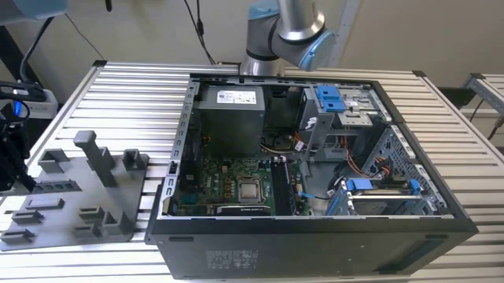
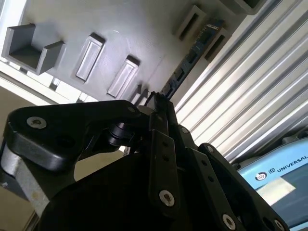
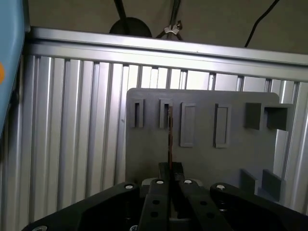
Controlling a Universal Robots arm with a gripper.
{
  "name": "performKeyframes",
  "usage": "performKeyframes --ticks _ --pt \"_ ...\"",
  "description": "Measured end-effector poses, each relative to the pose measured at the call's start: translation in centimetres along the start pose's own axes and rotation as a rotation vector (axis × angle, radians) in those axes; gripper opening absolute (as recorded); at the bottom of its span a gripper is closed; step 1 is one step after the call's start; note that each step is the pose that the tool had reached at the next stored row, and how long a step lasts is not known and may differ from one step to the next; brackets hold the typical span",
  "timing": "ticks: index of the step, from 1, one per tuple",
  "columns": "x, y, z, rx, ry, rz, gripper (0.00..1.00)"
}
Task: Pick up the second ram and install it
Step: 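Pick up the second ram and move it above second insertion slot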
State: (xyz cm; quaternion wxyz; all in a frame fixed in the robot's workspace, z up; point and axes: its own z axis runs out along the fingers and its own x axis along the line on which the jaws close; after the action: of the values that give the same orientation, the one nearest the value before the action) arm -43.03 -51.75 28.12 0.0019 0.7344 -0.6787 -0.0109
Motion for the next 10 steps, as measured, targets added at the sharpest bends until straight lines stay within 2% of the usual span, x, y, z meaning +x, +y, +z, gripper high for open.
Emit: performKeyframes --ticks 10 --pt "0.0 0.01 -0.77 0.0001 -0.0001 0.003 0.14"
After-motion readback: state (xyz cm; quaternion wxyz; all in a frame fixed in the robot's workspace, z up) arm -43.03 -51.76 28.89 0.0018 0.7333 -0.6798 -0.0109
